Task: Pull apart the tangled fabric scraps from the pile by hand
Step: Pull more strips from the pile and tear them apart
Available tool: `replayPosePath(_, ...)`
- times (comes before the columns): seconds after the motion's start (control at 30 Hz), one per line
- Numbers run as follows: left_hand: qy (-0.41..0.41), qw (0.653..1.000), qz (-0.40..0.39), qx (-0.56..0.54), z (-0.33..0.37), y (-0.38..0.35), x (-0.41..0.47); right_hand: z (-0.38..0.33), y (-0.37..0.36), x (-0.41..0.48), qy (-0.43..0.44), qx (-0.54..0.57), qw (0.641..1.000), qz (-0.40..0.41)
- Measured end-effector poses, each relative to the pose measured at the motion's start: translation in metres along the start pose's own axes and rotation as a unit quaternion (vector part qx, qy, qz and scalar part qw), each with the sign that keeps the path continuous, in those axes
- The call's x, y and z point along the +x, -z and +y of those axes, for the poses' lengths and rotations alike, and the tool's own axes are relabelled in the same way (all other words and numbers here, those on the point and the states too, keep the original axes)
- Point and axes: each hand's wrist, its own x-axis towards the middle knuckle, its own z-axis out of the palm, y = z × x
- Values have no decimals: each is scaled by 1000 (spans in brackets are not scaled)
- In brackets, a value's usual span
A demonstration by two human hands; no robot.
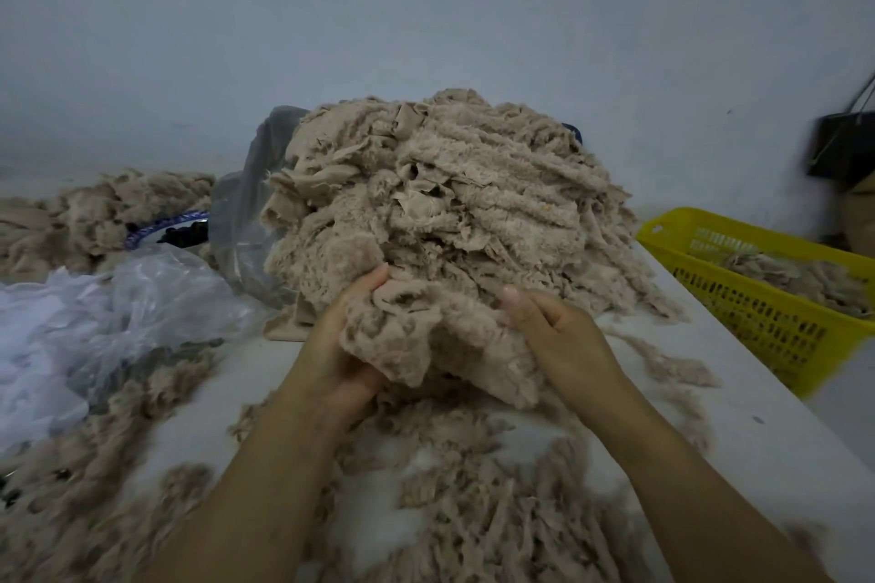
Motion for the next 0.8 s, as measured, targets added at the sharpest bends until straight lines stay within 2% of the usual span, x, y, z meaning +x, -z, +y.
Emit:
replayPosePath(0.07,-20,998,9,-56,2,4,3,0,0,-1,1,-9,999,-52)
replayPosePath(0.13,-40,994,20,-100,7,7,6,4,1,-3,-1,-86,991,-105)
replayPosePath(0.17,-41,995,19,-88,9,9,7,6,3,-2,-8,-130,985,-114)
replayPosePath(0.23,-10,998,49,25,15,8,7,9,5,0,-24,-188,979,-78)
replayPosePath(0.27,-3,987,79,139,15,8,6,8,6,1,-27,-189,980,-45)
replayPosePath(0.3,-26,956,104,275,12,8,3,6,7,1,-34,-154,987,-14)
replayPosePath(0.33,-59,916,96,386,8,6,-1,2,6,2,-45,-92,995,12)
replayPosePath(0.37,-75,888,42,451,2,5,-2,-2,5,3,-62,-33,997,25)
replayPosePath(0.43,-30,856,-44,513,-11,-4,-6,-5,0,3,-58,1,998,25)
replayPosePath(0.5,-18,841,-30,540,-17,-9,-3,-6,-4,2,-46,-29,998,15)
replayPosePath(0.53,-27,855,8,518,-19,-7,1,-6,-5,1,-37,-35,999,14)
replayPosePath(0.6,-36,908,83,408,-16,-2,6,-7,-5,-1,-18,-23,1000,10)
replayPosePath(0.67,-37,947,115,298,-12,2,12,-3,-5,-1,-19,-55,998,17)
replayPosePath(0.73,-51,965,106,236,-10,-2,11,5,-4,1,-44,-84,995,39)
replayPosePath(0.8,-59,974,69,209,-11,-3,9,12,0,7,-102,-35,990,88)
